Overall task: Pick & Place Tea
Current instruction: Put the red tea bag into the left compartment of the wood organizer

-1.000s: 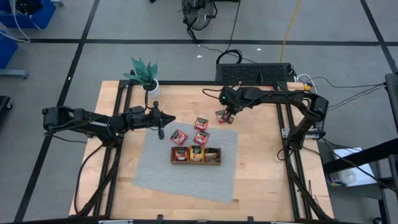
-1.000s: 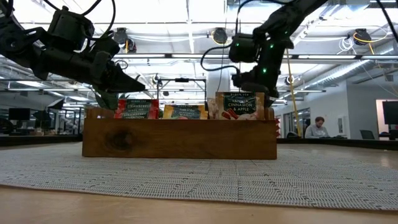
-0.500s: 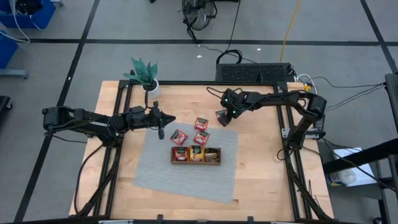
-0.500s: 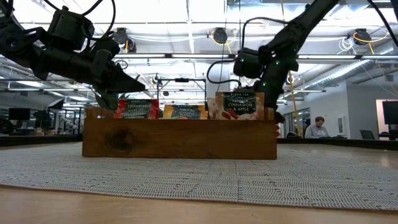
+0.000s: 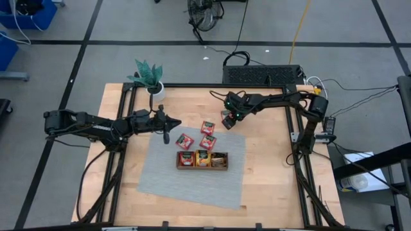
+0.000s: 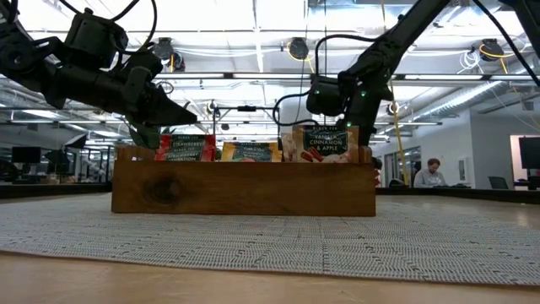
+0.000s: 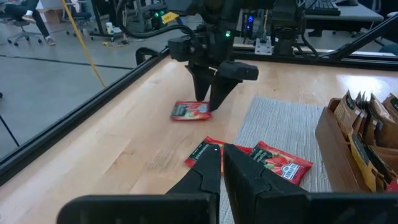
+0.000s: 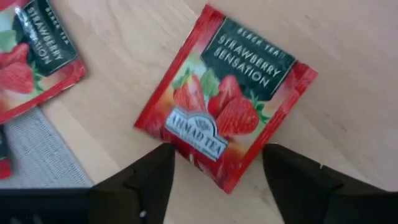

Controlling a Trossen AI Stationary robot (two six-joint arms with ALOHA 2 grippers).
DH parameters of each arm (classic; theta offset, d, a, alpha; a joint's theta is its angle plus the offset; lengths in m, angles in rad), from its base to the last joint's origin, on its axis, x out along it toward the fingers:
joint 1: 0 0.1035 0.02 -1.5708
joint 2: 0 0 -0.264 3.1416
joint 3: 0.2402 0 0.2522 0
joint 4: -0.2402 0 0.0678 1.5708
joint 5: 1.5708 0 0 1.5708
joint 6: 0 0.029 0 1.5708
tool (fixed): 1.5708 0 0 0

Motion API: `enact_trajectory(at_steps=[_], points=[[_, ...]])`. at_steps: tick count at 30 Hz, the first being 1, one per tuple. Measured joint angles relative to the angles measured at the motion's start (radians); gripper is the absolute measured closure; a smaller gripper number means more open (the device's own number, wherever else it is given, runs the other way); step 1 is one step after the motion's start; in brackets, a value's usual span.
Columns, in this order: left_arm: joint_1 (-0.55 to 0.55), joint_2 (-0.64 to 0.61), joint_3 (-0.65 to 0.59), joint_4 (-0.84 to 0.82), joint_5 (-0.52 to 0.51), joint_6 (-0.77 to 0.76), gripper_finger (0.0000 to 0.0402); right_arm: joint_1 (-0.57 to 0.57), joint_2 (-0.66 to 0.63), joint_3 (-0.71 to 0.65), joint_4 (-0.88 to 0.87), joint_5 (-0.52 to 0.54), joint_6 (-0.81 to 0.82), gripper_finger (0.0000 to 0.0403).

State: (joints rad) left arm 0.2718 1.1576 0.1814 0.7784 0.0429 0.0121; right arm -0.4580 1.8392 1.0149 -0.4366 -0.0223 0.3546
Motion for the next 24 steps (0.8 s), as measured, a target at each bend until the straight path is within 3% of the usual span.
enact_trajectory(at_steps=[4,12,18,24], points=[[0.0,0.0,0.0,-0.001,0.0,-0.001,0.0376,0.001,0.0,-0.001,0.002,0.008,-0.01,0.0232],[0.0,0.0,0.0,-0.001,0.0,-0.003,0.0376,-0.001,-0.001,-0.034,0.064,0.017,-0.082,0.0391],[0.0,0.0,0.0,-0.002,0.0,-0.003,0.0376,-0.001,-0.033,-0.067,0.112,0.006,-0.114,0.039],[0.0,0.0,0.0,-0.002,-0.001,0.006,0.0376,0.005,-0.182,-0.054,0.112,-0.025,-0.134,0.0358]])
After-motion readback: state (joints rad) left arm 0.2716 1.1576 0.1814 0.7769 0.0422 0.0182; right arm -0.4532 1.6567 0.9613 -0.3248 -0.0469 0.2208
